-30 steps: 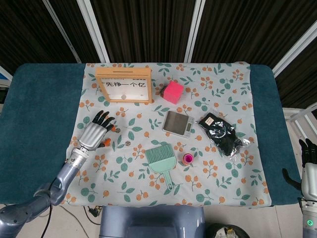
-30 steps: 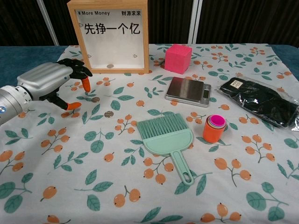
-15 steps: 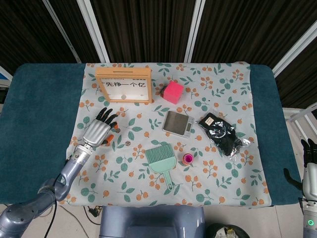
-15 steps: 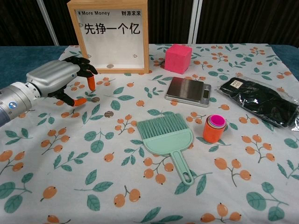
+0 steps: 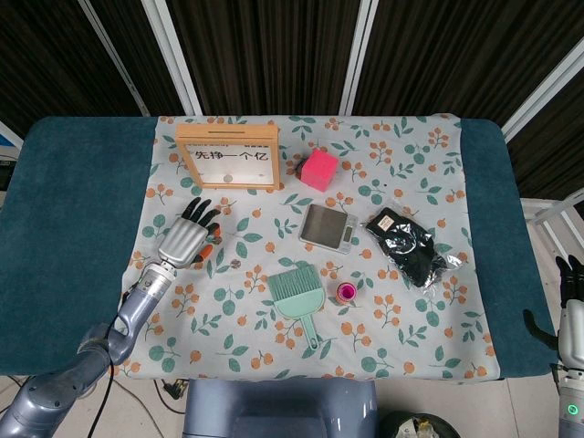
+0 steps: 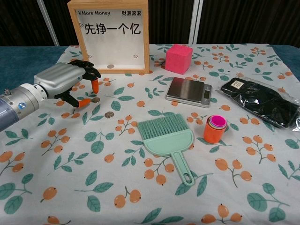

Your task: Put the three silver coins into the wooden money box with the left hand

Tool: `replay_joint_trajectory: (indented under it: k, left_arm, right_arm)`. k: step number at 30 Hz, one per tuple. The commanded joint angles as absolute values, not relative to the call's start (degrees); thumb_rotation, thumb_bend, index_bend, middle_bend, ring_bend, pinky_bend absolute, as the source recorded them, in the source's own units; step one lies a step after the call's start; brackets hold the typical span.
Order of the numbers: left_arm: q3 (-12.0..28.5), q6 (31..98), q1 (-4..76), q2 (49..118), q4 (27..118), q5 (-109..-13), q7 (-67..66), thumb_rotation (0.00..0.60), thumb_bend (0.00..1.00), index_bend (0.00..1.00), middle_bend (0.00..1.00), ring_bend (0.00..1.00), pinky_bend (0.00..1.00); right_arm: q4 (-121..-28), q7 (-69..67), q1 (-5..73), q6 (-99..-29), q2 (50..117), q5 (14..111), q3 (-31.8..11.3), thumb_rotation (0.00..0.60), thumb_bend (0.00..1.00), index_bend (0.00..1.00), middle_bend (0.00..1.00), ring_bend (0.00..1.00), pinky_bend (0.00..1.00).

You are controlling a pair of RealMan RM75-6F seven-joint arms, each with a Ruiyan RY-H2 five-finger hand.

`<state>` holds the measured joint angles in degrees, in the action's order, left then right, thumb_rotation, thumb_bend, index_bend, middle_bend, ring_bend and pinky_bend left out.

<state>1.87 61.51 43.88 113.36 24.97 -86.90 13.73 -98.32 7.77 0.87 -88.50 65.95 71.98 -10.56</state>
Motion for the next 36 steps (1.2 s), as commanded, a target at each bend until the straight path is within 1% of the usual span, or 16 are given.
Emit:
replay_joint_trajectory:
  k: [1,4,36]
  left_arm:
    - [1.9,61.1,43.9,113.6,24.5,-86.9,14.0,0.6,0.35,0.43,0.17,0.0,0.0]
    - [1.7,61.2,43.9,113.8,24.0,-87.2,14.2,0.6,0.34,0.42,0.17,0.0,0.0]
    - [1.4,59.2,44.5,115.7,21.2,-87.8,15.2,0.6,0.34,0.45,0.17,0.0,0.0]
  right_arm:
    - [-98.3,7.8,0.9,-88.5,65.9,71.9,-10.6,0.6,0.36,0.03,0.02,0.02,0.0]
    - [-98.3,7.7,0.9,-88.4,65.9,71.9,-10.6,0.6,0.36,0.03,0.02,0.02,0.0]
    - [-98.7,8.1,0.8,-88.4,65.7,71.4,-10.7,0.6,0.36,0.03,0.02,0.02,0.0]
